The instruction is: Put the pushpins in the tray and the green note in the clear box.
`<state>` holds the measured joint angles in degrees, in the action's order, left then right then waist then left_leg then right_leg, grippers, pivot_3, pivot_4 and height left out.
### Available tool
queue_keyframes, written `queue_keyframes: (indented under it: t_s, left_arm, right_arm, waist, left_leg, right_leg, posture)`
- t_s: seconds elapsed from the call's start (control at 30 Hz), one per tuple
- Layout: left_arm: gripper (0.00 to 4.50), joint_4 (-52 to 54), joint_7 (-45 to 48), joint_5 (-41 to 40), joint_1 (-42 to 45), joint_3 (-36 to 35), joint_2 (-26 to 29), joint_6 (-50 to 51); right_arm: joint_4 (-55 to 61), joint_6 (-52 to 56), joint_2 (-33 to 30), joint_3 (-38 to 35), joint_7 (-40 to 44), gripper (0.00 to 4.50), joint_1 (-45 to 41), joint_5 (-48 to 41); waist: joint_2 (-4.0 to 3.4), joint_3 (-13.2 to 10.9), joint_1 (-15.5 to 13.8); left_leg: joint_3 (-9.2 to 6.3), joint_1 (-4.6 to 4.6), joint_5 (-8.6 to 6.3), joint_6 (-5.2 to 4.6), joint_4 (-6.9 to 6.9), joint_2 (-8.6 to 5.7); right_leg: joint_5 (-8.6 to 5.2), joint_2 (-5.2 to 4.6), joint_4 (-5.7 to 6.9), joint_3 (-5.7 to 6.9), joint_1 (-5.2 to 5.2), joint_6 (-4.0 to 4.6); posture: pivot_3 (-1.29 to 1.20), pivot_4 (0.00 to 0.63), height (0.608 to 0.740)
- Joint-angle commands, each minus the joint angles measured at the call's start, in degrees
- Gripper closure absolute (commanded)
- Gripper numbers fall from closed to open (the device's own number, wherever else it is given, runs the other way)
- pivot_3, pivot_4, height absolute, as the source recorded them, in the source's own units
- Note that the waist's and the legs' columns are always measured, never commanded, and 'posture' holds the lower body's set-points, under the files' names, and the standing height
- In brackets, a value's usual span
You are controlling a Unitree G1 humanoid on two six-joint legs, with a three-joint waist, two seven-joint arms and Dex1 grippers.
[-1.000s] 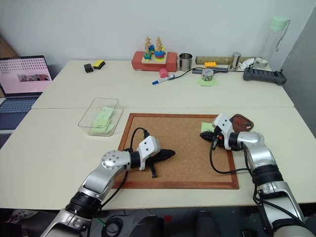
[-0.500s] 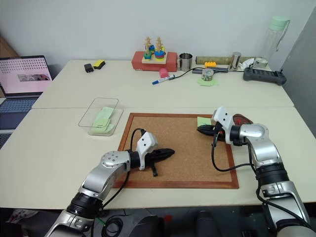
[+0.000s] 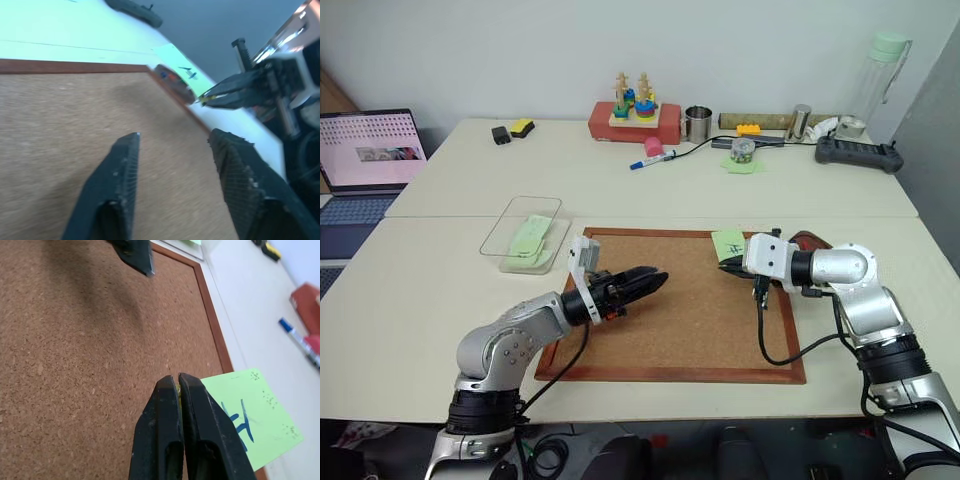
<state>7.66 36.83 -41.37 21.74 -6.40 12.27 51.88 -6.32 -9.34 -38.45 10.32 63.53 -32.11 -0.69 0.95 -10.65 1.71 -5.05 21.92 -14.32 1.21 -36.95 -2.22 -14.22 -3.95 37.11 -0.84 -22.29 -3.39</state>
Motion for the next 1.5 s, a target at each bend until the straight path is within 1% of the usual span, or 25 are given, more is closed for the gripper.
queue_keyframes:
  t_s: [0.03,0.17,0.47,0.5,0.53,0.57,0.6,0.67,0.7,0.8,0.83,0.9,1.03,1.1,1.13,1.4,1.5]
  left_arm:
    - [1.24,-0.4,-4.4,-5.5,2.9,-1.9,-4.1,4.0]
    - [1.24,-3.0,-6.4,-7.5,4.8,-1.7,-8.2,5.2]
    - [1.24,-8.4,-7.4,-6.0,8.4,0.4,-13.6,2.0]
    - [1.4,-8.8,-7.3,-6.1,8.7,0.4,-13.9,1.6]
    - [1.4,-9.1,-7.3,-5.8,8.8,0.5,-14.1,1.2]
    - [1.63,-9.4,-7.1,-5.7,8.9,0.6,-14.1,0.8]
    - [1.71,-9.6,-6.9,-5.7,9.0,0.6,-14.1,0.4]
    - [2.08,-9.9,-6.4,-5.9,9.1,0.6,-14.0,-0.1]
    - [2.36,-9.8,-6.2,-6.0,9.1,0.6,-13.9,-0.3]
    - [2.86,-9.6,-5.5,-6.0,8.8,0.9,-13.1,-0.6]
    - [2.96,-9.4,-5.0,-5.8,8.5,1.2,-12.8,-0.8]
    - [3.36,-9.2,-4.5,-5.6,8.1,1.7,-12.4,-1.0]
    - [3.98,-8.5,-3.6,-5.2,7.4,2.8,-11.8,-1.3]
    - [4.4,-8.4,-3.5,-4.7,7.1,3.3,-11.6,-1.9]
    - [4.47,-8.5,-3.4,-4.3,7.0,3.5,-11.5,-2.3]
    - [4.47,-9.8,-4.2,0.9,6.0,5.9,-11.0,-7.6]
    - [4.47,-11.7,-4.9,3.3,6.1,6.3,-11.4,-10.1]
  right_arm:
    - [4.0,-6.1,-1.6,0.4,-0.7,4.5,0.2,2.1]
    - [5.3,-8.8,-2.4,1.1,-0.5,4.5,0.7,3.3]
    - [6.7,-11.4,-2.8,2.5,0.0,4.5,-0.3,4.2]
    - [6.8,-11.5,-2.8,2.6,0.0,4.5,-0.2,4.2]
    - [7.0,-11.6,-2.8,2.7,0.0,4.5,-0.2,4.2]
    - [7.1,-11.7,-2.8,2.7,-0.1,4.5,-0.2,4.2]
    - [7.1,-11.8,-2.8,2.8,-0.1,4.5,-0.1,4.3]
    - [7.2,-11.9,-2.8,2.9,-0.2,4.5,0.0,4.2]
    - [7.2,-12.0,-2.8,2.9,-0.3,4.5,0.0,4.2]
    - [7.1,-12.2,-2.7,3.0,-0.4,4.5,-0.2,4.2]
    - [7.0,-12.2,-2.6,3.0,-0.5,4.5,-0.3,4.2]
    - [6.8,-12.4,-2.5,3.1,-0.4,4.5,-0.5,4.1]
    - [6.3,-12.9,-2.2,3.3,-0.4,4.5,-1.2,4.1]
    - [6.2,-13.1,-2.1,3.4,-0.4,4.5,-1.3,4.0]
    - [6.2,-13.2,-2.1,3.5,-0.5,4.5,-1.4,3.9]
    - [8.1,-14.1,-2.2,3.0,-1.2,4.5,-0.6,3.0]
    - [12.0,-12.4,-2.7,1.3,-1.2,4.5,-0.2,0.2]
  waist:
    - [0.01,0.0,-0.1]
    - [0.03,0.0,-0.1]
    - [0.06,0.0,-0.1]
    - [0.06,0.0,-0.1]
    - [0.06,0.0,-0.1]
    - [0.06,0.0,-0.1]
    - [0.06,0.0,-0.1]
    - [0.06,0.0,-0.1]
    - [0.06,0.0,-0.1]
    - [0.06,0.0,-0.2]
    - [0.06,0.0,-0.2]
    - [0.06,0.0,-0.2]
    - [0.06,0.0,-0.1]
    - [0.06,0.0,-0.1]
    - [0.06,0.0,-0.2]
    - [0.06,0.0,-0.2]
    - [0.06,0.0,-0.2]
  left_leg:
    - [0.0,0.0,0.0,0.01,0.0,0.0]
    - [0.03,0.0,0.02,0.06,-0.01,-0.02]
    - [0.07,0.0,0.12,0.22,-0.01,-0.06]
    - [0.07,0.0,0.12,0.23,-0.01,-0.06]
    - [0.07,0.0,0.14,0.25,0.0,-0.06]
    - [0.07,0.0,0.14,0.26,0.0,-0.06]
    - [0.06,0.0,0.14,0.26,0.0,-0.06]
    - [0.08,0.0,0.14,0.26,0.0,-0.07]
    - [0.08,0.0,0.14,0.26,0.0,-0.07]
    - [0.07,0.01,0.14,0.26,0.0,-0.07]
    - [0.08,0.01,0.14,0.26,0.0,-0.07]
    - [0.08,0.0,0.14,0.26,0.0,-0.07]
    - [0.07,0.01,0.14,0.25,0.0,-0.07]
    - [0.09,0.0,0.14,0.26,0.0,-0.07]
    - [0.07,0.0,0.14,0.25,0.0,-0.07]
    - [0.07,0.0,0.14,0.25,0.0,-0.06]
    - [0.06,0.01,0.14,0.25,0.0,-0.07]
  right_leg:
    - [0.0,0.0,-0.01,0.0,0.0,0.0]
    - [0.0,-0.01,-0.04,-0.02,0.01,-0.01]
    - [0.01,-0.01,-0.07,-0.04,0.02,-0.01]
    - [0.01,-0.01,-0.07,-0.04,0.02,-0.01]
    - [0.0,-0.01,-0.07,-0.04,0.02,-0.01]
    - [0.01,-0.01,-0.07,-0.04,0.02,0.0]
    - [0.01,-0.01,-0.07,-0.04,0.02,0.0]
    - [0.0,-0.01,-0.08,-0.04,0.02,-0.01]
    - [0.0,-0.01,-0.08,-0.05,0.02,-0.01]
    - [0.0,-0.01,-0.08,-0.05,0.02,-0.01]
    - [0.0,-0.01,-0.08,-0.05,0.02,-0.01]
    - [0.0,-0.01,-0.08,-0.04,0.02,0.0]
    - [0.0,-0.01,-0.08,-0.05,0.02,-0.01]
    - [0.0,-0.01,-0.08,-0.06,0.02,-0.01]
    - [0.0,-0.01,-0.08,-0.05,0.02,-0.01]
    - [0.0,-0.01,-0.09,-0.06,0.02,0.0]
    - [0.01,-0.01,-0.09,-0.05,0.01,0.0]
  posture:
    - [0.0,0.15,0.74]
    - [0.0,0.15,0.74]
    - [0.0,0.15,0.74]
    - [0.0,0.15,0.74]
    - [0.0,0.15,0.74]
    - [0.0,0.15,0.74]
    - [0.0,0.15,0.74]
    - [0.0,0.15,0.74]
    - [0.0,0.15,0.74]
    - [0.0,0.15,0.74]
    - [0.0,0.15,0.74]
    - [0.0,0.15,0.74]
    - [0.0,0.15,0.74]
    - [0.0,0.15,0.74]
    - [0.0,0.15,0.74]
    - [0.0,0.15,0.74]
    - [0.0,0.15,0.74]
